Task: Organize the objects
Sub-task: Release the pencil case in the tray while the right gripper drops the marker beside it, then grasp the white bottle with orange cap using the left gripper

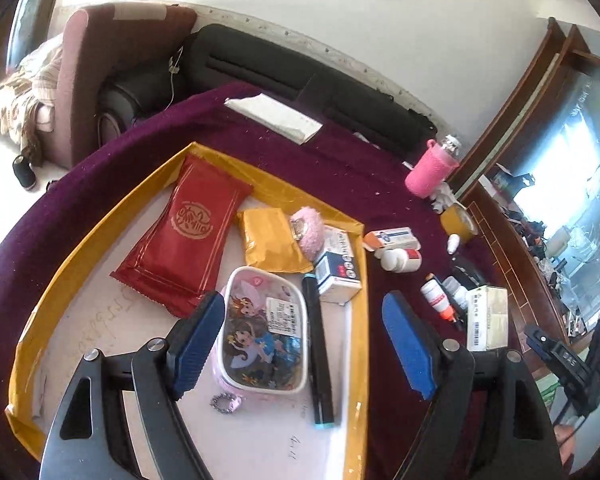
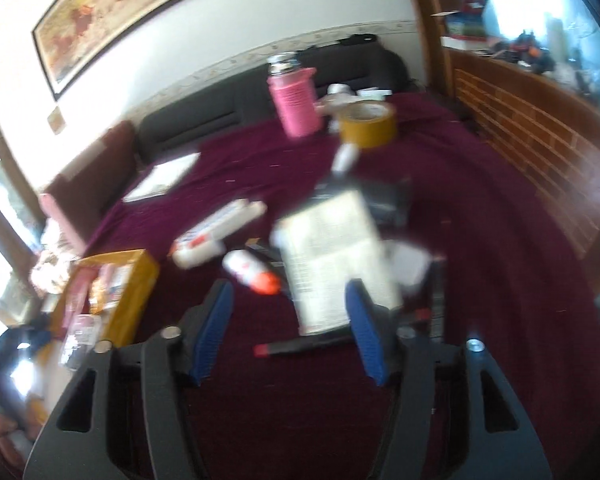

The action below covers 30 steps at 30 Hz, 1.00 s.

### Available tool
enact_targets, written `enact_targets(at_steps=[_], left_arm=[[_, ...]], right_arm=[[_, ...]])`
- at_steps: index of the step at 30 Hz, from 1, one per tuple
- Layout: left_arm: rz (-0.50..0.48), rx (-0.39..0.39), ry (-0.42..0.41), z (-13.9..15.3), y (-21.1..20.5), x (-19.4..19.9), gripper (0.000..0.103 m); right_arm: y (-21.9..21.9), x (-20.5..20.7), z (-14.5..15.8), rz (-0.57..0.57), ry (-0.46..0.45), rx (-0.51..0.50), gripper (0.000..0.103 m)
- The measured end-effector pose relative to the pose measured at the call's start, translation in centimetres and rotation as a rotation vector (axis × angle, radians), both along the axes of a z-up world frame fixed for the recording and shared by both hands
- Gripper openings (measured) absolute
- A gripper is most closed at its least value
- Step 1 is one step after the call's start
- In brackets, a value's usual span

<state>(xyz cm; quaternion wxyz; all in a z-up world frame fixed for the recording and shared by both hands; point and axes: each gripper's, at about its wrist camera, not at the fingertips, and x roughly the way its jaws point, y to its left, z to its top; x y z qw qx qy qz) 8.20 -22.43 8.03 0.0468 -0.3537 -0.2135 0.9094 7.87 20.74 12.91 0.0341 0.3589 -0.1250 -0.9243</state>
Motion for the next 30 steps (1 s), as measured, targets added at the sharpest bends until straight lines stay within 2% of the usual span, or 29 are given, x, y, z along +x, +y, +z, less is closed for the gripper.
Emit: enact_targets(at_steps=[3, 5, 7, 10, 13, 16, 17, 19, 22, 26, 30], left_arm=[[-0.036, -0.054, 0.053, 1.7, 2.2, 1.6, 0.077], [-0.062, -0.105, 0.061, 2.4, 4.0, 2.0, 0.077], [-0.098, -0.132, 0.051, 2.5, 5.2, 2.0, 0.077], [-0.136, -0.126, 0.011, 2.1, 6.7, 1.6, 0.077], [-0.155, -0.091, -0.024, 1.7, 7.6, 1.5, 0.077], [-0.169, -0.092, -0.051, 1.7, 8.7, 1.4, 0.077], [-0.174, -0.096, -0.055, 1.8, 9.0, 1.4, 0.077], [-0.178, -0.115, -0.059, 2.1, 9.8, 1.1, 0.077], [-0.180, -0.142, -0.074, 2.2, 11.3, 0.0, 0.077], [-0.184, -0.151, -0.121, 1.0, 14.6, -3.2, 0.077], [-0.203, -0.189, -0.159, -1.1, 18.6, -7.2, 0.077]], right_arm=[[2.5, -0.9, -0.3, -0.074, -0.033, 0.097, 0.066], [3.7, -1.7, -0.7, -0.100, -0.059, 0.123, 0.066], [5.0, -2.8, -1.2, -0.106, -0.081, 0.097, 0.066], [6.5, -5.0, -1.3, -0.090, -0.098, 0.019, 0.066], [6.8, -8.3, -1.8, -0.047, -0.135, -0.080, 0.066], [5.4, -10.4, -2.8, 0.000, -0.172, -0.091, 0.066], [4.7, -10.5, -3.2, 0.039, -0.179, -0.110, 0.066], [2.9, -10.0, -3.8, 0.193, -0.190, -0.173, 0.067], [0.9, -7.7, -4.1, 0.323, -0.153, -0.161, 0.067], [2.0, -6.1, -4.3, 0.274, -0.073, -0.137, 0.067], [5.5, -6.4, -4.5, 0.202, -0.059, -0.271, 0.067]])
